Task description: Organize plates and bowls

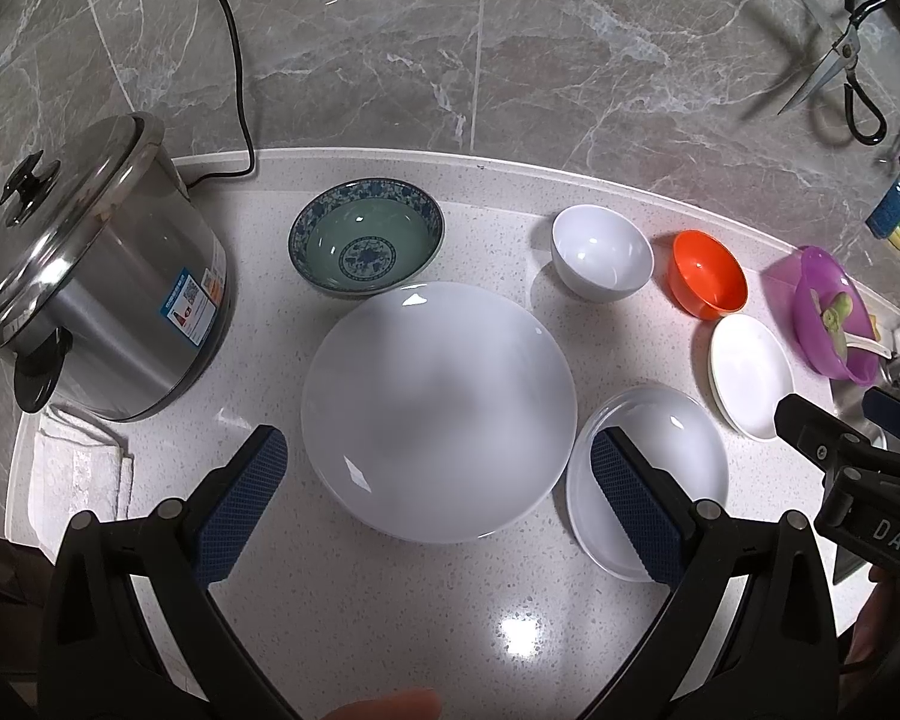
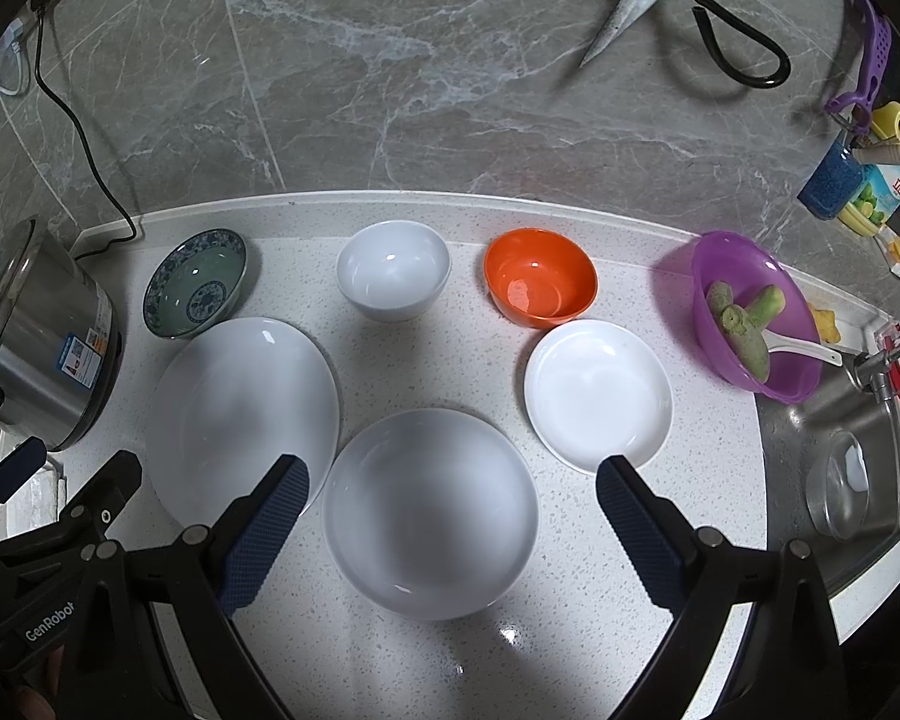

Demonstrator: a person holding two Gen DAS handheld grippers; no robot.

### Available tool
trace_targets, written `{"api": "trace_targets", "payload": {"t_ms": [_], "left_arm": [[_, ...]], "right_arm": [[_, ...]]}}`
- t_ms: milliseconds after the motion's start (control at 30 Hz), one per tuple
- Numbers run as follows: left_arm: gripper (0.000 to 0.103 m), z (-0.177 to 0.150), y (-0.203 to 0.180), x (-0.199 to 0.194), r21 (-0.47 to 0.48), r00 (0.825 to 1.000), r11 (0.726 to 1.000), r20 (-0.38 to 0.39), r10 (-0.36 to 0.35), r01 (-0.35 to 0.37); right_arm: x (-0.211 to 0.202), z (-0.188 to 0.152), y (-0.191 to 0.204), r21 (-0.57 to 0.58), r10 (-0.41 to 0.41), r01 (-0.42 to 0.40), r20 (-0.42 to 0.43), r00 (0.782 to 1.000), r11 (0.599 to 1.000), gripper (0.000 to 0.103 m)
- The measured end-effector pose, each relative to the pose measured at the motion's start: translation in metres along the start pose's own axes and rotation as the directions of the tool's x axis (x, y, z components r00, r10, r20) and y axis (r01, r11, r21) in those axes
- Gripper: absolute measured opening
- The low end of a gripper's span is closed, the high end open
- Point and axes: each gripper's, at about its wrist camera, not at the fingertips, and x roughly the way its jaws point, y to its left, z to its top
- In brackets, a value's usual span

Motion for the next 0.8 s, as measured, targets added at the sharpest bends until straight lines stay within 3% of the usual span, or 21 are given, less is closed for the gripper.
{"api": "trace_targets", "payload": {"t_ms": [800], "left_arm": [[0.103,-0.002,0.007,0.018,-0.008,0.999,1.0,-0.04,0.018,-0.018]], "right_arm": [[0.007,-0.001,0.002,-0.006,0.026,-0.026,0.003,1.0,1.0,0.099]]}}
